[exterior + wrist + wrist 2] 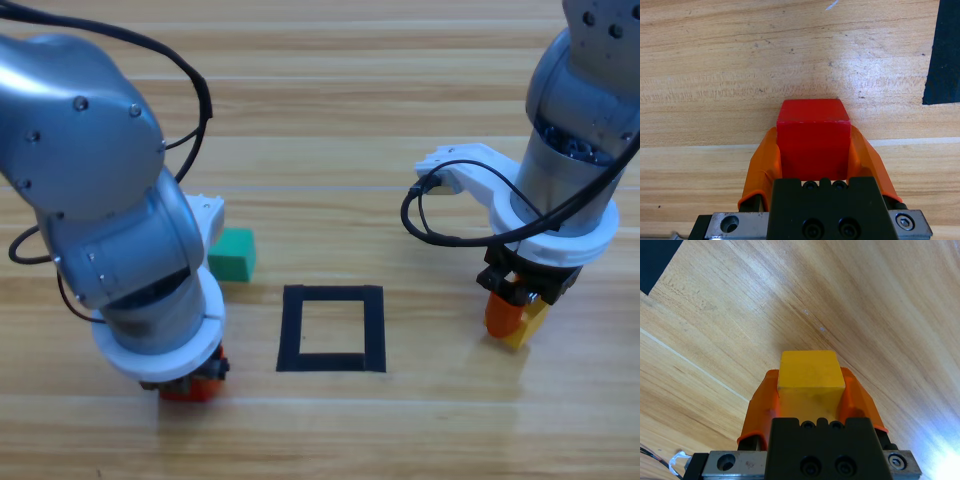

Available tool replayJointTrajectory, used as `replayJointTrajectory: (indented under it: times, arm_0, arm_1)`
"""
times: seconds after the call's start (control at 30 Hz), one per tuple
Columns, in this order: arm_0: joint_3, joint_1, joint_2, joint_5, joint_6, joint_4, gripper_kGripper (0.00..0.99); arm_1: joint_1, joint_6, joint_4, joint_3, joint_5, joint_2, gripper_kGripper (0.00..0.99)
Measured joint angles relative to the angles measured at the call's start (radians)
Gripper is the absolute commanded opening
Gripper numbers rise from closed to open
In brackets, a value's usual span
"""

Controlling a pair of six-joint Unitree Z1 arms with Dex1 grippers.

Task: Stack the blocks in the rectangular block: red at the bottom, yellow in the middle, green on top

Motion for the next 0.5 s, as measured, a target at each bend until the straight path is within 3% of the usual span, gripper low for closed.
replayJointTrajectory:
  times: [0.1,0.33,0.5]
  arm_0:
    - [-0.006,0.0,0.0,-0.001,0.004,0.004,0.144]
    - [-0.254,-0.007,0.016,0.0,0.025,0.154,0.144]
    - [-0.47,-0.051,0.119,0.0,0.037,0.256,0.144]
  arm_1:
    - [0.0,0.003,0.0,0.0,0.0,0.0,0.026]
    - [-0.003,0.015,0.0,0.0,0.0,-0.001,0.026]
    - [-0.022,0.044,0.0,0.0,0.0,-0.001,0.026]
